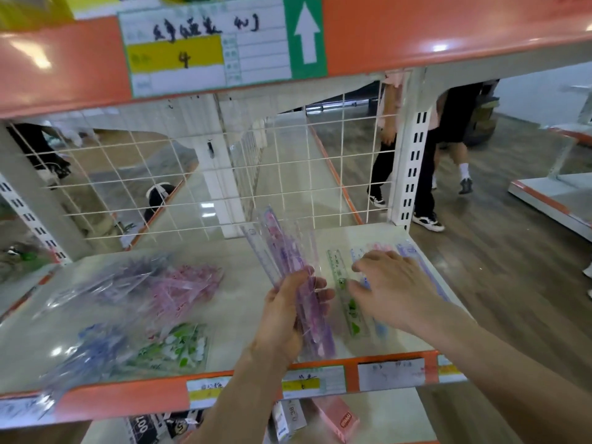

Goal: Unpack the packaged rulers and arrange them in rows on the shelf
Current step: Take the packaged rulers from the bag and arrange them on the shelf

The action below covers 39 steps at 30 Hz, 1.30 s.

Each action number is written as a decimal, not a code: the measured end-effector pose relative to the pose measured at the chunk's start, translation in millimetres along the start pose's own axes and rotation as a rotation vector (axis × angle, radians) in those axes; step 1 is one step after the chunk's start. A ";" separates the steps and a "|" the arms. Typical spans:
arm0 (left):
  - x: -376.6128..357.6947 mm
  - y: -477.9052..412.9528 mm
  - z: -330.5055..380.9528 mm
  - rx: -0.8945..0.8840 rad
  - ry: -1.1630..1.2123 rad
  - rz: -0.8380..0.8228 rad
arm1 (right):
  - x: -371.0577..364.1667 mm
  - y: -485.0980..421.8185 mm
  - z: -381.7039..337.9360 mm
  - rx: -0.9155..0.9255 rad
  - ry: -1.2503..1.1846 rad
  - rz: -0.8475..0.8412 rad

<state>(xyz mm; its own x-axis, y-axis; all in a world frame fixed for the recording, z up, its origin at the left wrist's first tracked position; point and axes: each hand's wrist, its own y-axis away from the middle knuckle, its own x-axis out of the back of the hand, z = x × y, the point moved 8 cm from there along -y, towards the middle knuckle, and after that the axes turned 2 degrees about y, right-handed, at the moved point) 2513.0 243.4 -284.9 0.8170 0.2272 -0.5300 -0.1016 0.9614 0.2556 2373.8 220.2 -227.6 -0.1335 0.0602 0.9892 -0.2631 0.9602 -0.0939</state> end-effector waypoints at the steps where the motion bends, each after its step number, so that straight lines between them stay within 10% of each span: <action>1: -0.8 0.8 0.4 -0.006 0.000 -0.002 | 5.5 -2.2 -4.9 -0.008 -0.171 0.020; 14: 2.0 0.1 -0.4 0.008 0.010 0.028 | 8.9 -20.9 -1.9 -0.161 -1.218 -0.088; 21: 18.1 -4.3 8.6 -0.099 0.133 0.146 | 20.5 -29.7 35.2 -0.253 -1.120 0.076; 32: 32.8 -4.7 16.2 -0.211 0.134 0.261 | -36.1 -65.7 -22.0 -0.227 -0.850 -0.217; 39: 31.8 -5.5 15.7 -0.199 0.148 0.248 | -4.9 -50.5 -26.6 -0.045 -0.121 -0.048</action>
<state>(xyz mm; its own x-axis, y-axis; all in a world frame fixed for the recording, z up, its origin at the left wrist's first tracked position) 2548.5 243.0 -290.5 0.6639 0.4634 -0.5869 -0.4072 0.8823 0.2361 2413.2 178.6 -224.7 -0.2372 -0.0167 0.9713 -0.2292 0.9726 -0.0392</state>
